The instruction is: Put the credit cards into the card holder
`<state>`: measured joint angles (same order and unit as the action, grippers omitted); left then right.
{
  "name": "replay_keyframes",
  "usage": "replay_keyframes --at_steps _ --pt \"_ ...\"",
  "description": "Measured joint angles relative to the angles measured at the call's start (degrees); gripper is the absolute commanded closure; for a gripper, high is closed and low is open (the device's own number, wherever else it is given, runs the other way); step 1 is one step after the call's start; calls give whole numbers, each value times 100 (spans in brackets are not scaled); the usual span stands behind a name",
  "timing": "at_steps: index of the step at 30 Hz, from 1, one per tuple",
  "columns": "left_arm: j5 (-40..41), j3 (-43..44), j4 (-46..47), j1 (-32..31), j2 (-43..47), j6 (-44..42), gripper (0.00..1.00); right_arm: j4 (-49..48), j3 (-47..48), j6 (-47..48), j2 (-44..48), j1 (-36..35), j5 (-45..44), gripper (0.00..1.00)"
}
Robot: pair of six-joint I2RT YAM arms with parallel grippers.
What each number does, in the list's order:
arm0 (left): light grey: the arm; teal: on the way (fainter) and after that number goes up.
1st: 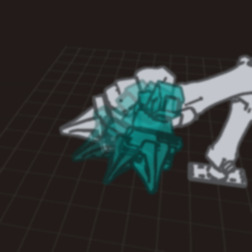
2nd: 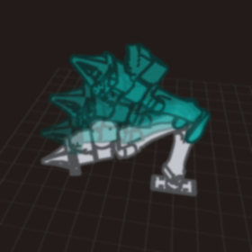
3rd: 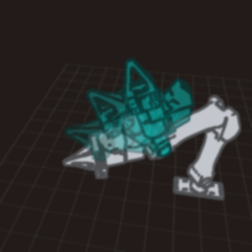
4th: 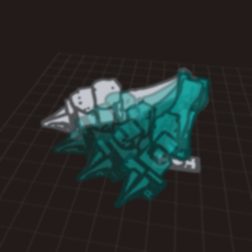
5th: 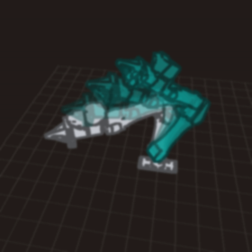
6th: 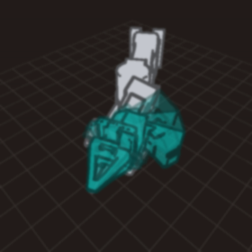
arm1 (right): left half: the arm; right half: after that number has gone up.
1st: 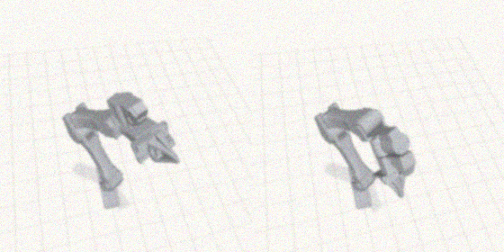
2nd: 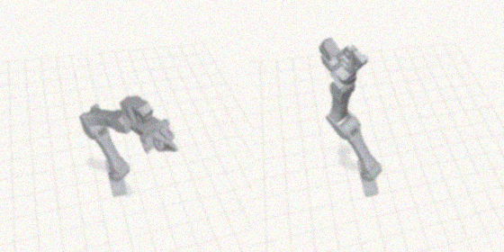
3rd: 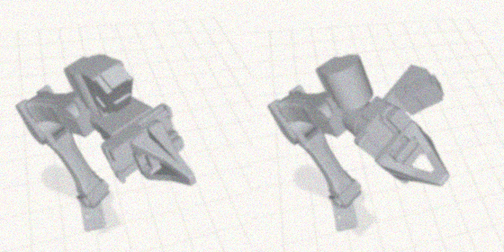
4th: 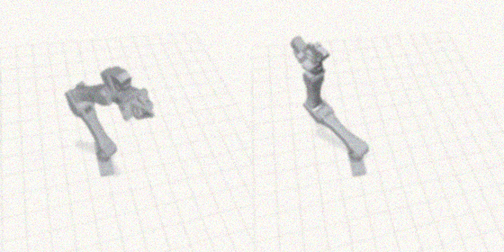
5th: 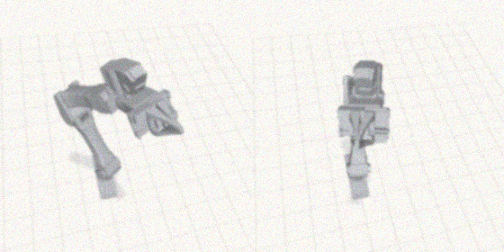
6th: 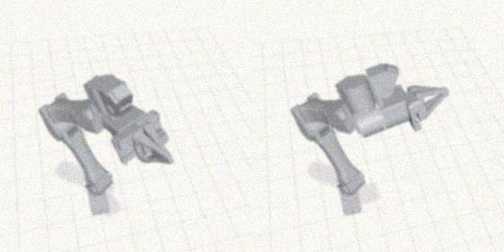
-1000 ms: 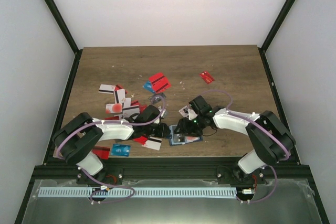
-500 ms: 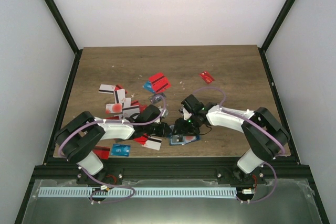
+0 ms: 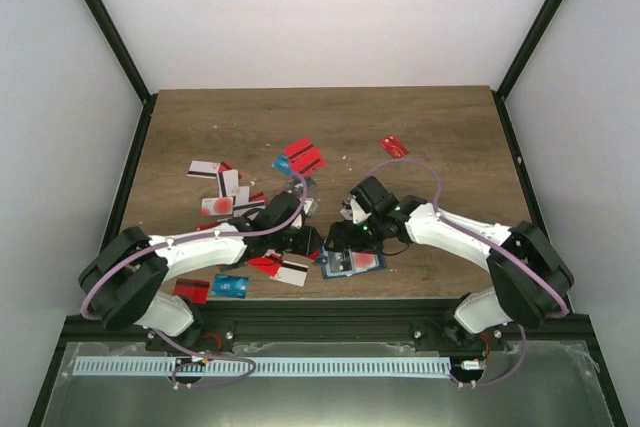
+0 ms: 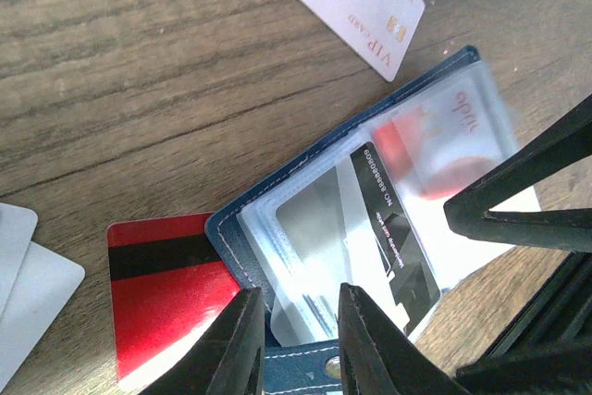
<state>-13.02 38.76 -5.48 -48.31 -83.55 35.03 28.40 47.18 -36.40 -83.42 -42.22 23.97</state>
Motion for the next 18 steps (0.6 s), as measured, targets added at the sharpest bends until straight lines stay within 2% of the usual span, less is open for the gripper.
replay_keyframes --at_steps 4,9,11,18 --pt "7 46 -120 0 46 -13 75 -22 -4 42 199 0 0 18" --pt "-37 72 -190 0 20 -4 75 -205 -160 63 254 0 0 26" --pt "-85 98 -177 0 -28 2 75 -297 -278 70 251 0 0 32" --pt "-310 190 -39 0 -422 33 75 -579 -428 66 155 -4 -138 65"
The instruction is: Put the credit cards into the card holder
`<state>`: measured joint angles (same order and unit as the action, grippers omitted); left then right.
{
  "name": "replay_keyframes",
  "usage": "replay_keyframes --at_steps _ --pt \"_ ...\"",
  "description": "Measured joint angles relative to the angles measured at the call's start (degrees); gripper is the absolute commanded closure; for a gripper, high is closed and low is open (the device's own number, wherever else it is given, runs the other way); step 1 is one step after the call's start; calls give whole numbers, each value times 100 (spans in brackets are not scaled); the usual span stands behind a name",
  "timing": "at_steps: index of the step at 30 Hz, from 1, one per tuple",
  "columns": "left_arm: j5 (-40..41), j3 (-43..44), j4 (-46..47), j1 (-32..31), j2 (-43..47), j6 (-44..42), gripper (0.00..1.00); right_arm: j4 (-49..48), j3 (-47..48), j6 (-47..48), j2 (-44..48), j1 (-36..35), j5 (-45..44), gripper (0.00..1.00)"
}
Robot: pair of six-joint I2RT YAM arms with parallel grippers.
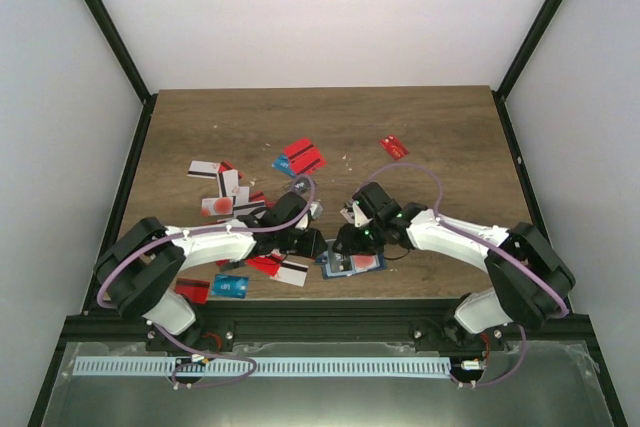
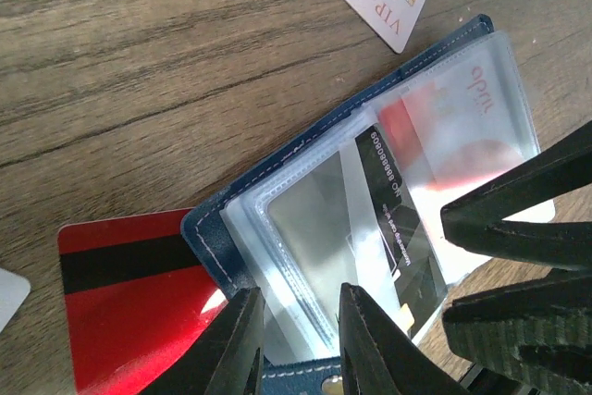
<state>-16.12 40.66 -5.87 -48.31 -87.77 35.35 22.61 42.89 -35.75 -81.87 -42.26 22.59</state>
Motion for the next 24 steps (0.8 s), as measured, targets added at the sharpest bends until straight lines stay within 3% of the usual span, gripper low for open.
replay_keyframes --at_steps 9,12,24 --pt "-83 136 50 0 -197 9 75 -48 -181 116 -15 4 -426 95" --pt "-81 142 59 0 -199 9 75 -39 -186 166 -15 7 -531 99" --pt "-81 142 57 0 -208 9 75 -48 -264 225 -85 7 -664 99"
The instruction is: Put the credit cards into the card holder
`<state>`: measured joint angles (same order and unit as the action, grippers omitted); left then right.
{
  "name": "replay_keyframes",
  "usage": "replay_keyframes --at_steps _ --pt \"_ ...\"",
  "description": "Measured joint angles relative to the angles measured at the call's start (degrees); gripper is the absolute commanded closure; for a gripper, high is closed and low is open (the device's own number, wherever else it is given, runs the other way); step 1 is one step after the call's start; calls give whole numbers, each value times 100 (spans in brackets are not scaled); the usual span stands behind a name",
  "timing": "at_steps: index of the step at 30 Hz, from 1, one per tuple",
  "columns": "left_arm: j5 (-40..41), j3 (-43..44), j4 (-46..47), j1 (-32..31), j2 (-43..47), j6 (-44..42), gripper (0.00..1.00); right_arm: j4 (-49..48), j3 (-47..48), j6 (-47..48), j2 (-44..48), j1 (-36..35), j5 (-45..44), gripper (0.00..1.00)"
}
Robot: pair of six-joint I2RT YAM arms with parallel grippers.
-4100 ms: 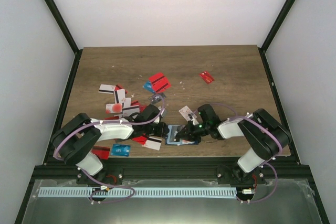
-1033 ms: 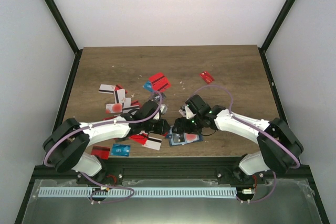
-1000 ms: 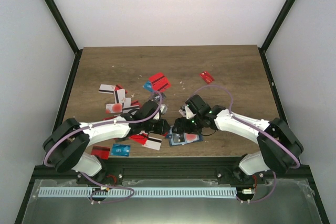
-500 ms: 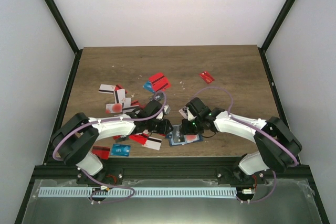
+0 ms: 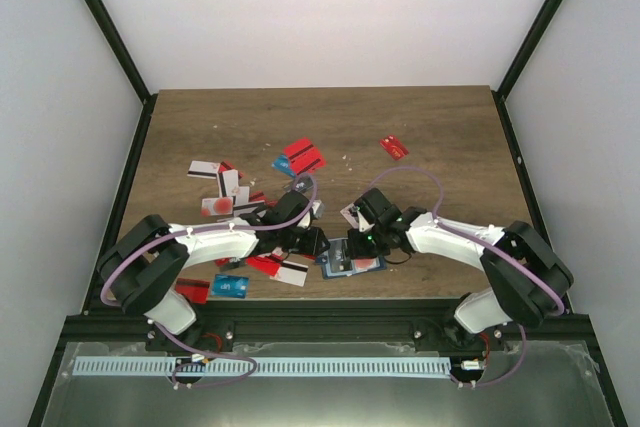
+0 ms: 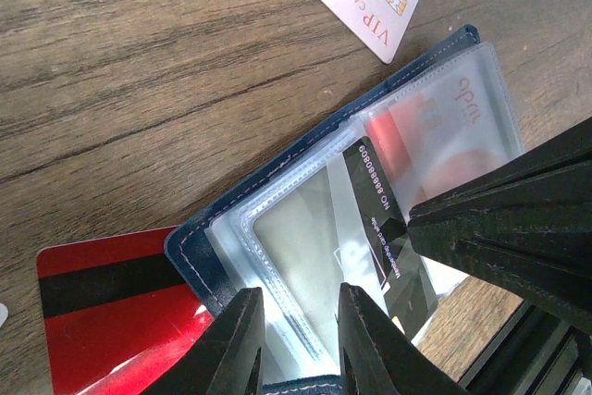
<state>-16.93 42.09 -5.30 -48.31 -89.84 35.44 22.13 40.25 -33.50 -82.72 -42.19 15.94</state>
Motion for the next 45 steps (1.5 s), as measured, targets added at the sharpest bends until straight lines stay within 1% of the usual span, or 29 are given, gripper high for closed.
replay_keyframes --at_steps 8,23,45 --pt "-17 2 2 0 -50 -2 75 -221 -203 4 -157 0 11 99" --pt "-120 2 17 0 -116 -4 74 -575 -267 7 -264 0 101 99" --pt "-334 94 216 0 -280 35 74 -603 -282 2 -260 0 116 99"
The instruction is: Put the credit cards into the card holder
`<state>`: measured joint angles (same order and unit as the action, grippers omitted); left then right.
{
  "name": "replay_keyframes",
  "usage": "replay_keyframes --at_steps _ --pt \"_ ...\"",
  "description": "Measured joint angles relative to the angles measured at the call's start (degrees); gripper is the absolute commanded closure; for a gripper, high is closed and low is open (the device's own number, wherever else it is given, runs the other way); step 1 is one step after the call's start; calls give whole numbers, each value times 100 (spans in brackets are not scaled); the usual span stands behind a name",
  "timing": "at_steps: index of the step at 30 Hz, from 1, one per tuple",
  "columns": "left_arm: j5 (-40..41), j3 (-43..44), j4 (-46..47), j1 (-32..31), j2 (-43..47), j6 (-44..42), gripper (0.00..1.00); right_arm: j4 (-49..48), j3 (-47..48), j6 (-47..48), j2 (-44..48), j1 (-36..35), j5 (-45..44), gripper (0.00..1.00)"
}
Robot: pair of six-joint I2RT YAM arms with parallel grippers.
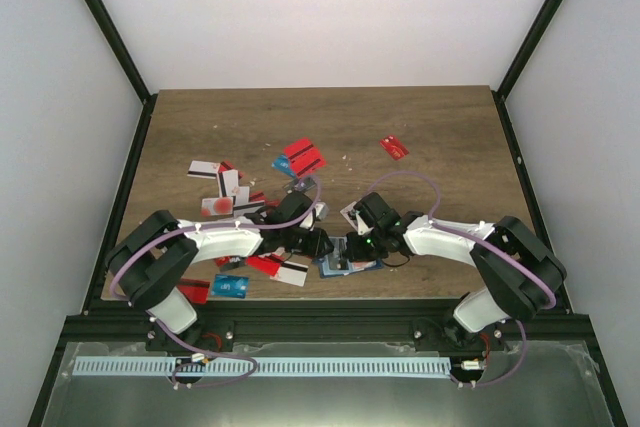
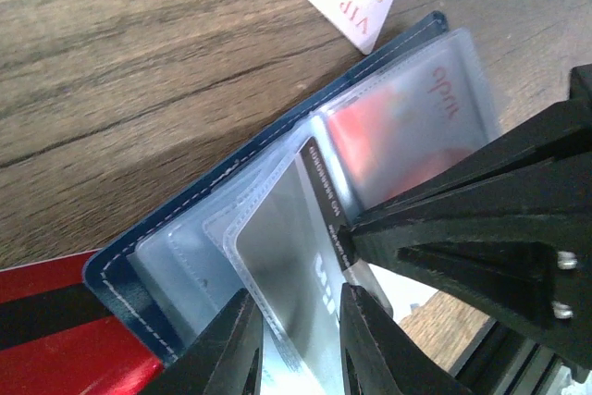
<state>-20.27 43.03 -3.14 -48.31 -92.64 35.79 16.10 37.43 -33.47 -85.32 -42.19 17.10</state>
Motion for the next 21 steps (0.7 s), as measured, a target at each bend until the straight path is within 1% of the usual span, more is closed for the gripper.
replay_keyframes --at_steps 7,14,21 --pt "-116 184 11 0 -50 4 74 216 2 0 144 0 -83 98" --pt "-192 350 11 -17 -127 7 74 706 83 -4 625 28 -216 84" --pt "-234 503 33 -72 -315 24 74 1130 243 -7 1237 149 -391 78"
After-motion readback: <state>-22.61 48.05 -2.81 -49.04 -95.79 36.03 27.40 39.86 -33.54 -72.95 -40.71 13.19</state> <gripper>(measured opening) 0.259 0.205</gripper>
